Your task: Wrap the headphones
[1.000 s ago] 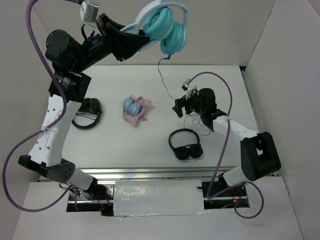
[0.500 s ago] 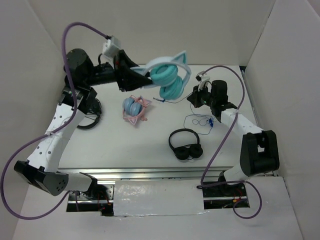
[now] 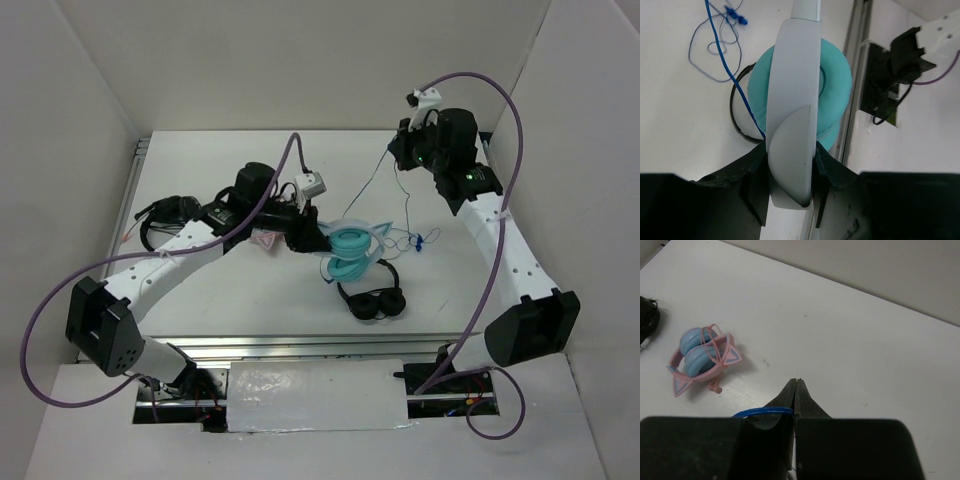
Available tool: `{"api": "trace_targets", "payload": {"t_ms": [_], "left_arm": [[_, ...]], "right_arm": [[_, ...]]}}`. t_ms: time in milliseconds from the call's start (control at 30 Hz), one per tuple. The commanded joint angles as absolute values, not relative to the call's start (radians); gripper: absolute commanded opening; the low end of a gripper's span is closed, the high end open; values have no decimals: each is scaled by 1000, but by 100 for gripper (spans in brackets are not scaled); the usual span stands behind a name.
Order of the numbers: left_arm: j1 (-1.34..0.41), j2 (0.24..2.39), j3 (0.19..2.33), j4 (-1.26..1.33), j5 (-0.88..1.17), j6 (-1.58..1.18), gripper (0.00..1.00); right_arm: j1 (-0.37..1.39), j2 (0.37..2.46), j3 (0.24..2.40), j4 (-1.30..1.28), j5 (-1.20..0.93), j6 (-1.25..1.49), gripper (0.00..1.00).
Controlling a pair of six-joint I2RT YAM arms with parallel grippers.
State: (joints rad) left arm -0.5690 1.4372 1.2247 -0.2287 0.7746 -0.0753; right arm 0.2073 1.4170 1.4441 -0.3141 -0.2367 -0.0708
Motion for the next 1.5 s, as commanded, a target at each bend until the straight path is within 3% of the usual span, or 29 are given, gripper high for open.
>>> {"api": "trace_targets", "payload": {"t_ms": [0,100,433,800,933,1167,1233,1300,1400,1467], "left_arm": [[-591,1472,1281,-222,584,-44,0],[-588,1526,1313,-268,410,-95,0],[-488,1532,1319,-252,253,-216,0],[-365,1565,1500,-203,518,-290,0],[-310,1615,1617,-144,694,-399,0],[-285,1690,1796,53,1050,-633,0],[-288,1694,1799,135,1101,-711,0],[-294,1690,1799,256,1133,-818,0],[-311,1680,1815,370,1183,-922,0],[-330,1675,1842,376,1198,-940,0]], "right_arm": [[270,1362,1491,-442,-160,-61,0],[308,1309,1442,-440,-114,-69,0],[364,1112,1189,-420,22,-14,0],[368,1104,928,-298,-208,69,0],[361,1121,841,-167,-305,80,6],[356,1262,827,-5,-420,57,23],[354,1291,810,117,-431,58,40],[354,1343,810,168,-468,63,44],[365,1423,828,276,-518,72,67],[376,1491,873,291,-540,80,73]]}}
